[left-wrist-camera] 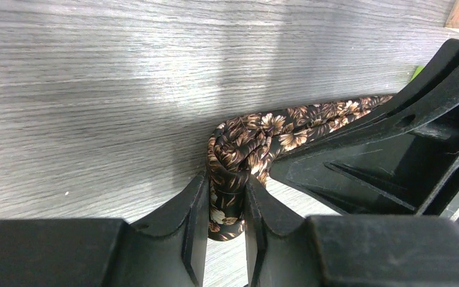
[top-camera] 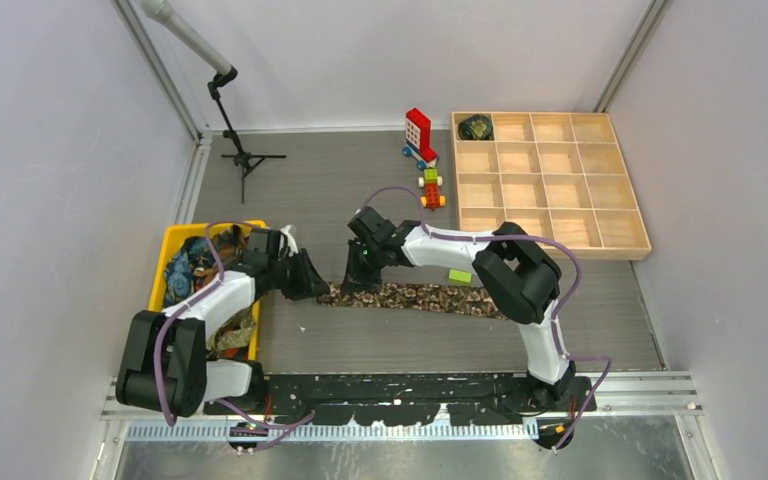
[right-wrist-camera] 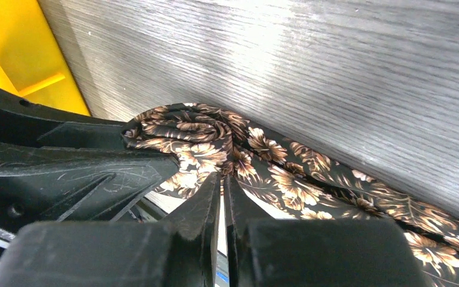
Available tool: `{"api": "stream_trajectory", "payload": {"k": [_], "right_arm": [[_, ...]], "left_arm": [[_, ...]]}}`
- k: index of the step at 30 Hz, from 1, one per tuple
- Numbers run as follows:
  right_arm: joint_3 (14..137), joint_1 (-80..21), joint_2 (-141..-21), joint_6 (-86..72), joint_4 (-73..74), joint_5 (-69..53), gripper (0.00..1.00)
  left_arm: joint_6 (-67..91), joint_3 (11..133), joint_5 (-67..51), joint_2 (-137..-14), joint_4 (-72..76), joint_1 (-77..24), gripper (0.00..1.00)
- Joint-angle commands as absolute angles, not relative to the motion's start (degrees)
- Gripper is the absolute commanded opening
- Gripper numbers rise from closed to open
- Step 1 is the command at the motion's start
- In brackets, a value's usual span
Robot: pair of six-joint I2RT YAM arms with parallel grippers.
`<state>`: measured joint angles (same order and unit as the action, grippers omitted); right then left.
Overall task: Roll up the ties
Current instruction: Roll the tie at the center of the board.
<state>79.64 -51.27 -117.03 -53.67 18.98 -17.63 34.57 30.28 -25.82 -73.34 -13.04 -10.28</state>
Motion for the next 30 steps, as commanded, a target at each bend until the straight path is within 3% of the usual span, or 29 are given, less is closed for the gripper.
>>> {"api": "stream_trajectory", "payload": {"k": [1, 30], "right_arm": [[81.6, -51.6, -113.8, -53.1, 19.7, -16.8, 0.12], [88.5, -54.9, -123.1, -55.8, 16.8, -19.3, 0.12]], "left_arm": [[33.1, 33.5, -20.7, -71.2, -17.5, -11.8, 0.25], [31.8, 41.9, -7.5, -68.6, -30.3, -19.6, 0.19]]}}
